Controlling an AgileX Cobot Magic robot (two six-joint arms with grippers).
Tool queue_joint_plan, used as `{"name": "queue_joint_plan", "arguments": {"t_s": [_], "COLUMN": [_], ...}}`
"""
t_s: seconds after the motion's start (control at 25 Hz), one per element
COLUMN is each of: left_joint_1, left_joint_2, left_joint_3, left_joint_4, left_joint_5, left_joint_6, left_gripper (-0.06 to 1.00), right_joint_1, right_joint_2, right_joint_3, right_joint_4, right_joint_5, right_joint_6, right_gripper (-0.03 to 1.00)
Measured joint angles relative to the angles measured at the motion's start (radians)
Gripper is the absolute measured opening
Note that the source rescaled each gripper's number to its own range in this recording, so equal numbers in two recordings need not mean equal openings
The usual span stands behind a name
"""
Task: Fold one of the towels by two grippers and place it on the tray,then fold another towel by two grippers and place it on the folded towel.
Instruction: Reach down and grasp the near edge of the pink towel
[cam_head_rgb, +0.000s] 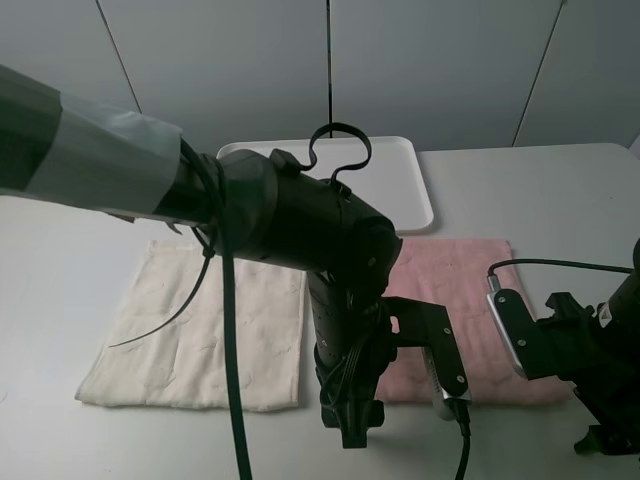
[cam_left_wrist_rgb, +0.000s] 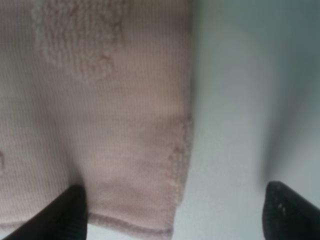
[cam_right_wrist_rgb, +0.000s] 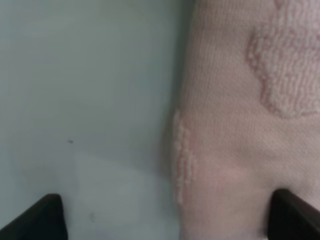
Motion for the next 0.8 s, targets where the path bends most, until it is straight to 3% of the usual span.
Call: {"name": "queue_joint_plan", "arguments": {"t_s": [0.08,0.16,0.24,0.44,0.8], "left_joint_1": [0.0,0.0,0.0,0.0,0.0], "left_joint_2": [0.0,0.0,0.0,0.0,0.0], "left_joint_3": [0.0,0.0,0.0,0.0,0.0], "left_joint_4": [0.0,0.0,0.0,0.0,0.0], "left_joint_5": [0.0,0.0,0.0,0.0,-0.03], "left_joint_6": [0.0,0.0,0.0,0.0,-0.026], "left_gripper": [0.98,0.98,0.98,0.98,0.98], "right_joint_1": [0.0,0.0,0.0,0.0,0.0], "right_joint_2": [0.0,0.002,0.003,0.003,0.003], "right_joint_3": [0.004,0.004,0.004,0.004,0.004], "right_joint_4": [0.0,-0.002,-0.011,-0.022,-0.022], "right_joint_5": [-0.017,-0.039,-0.061,-0.089,-0.089], "right_joint_6": [0.004,0.007,0.009,0.009,0.033], "right_gripper": [0.82,0.71,0.55,0.04,0.01]}}
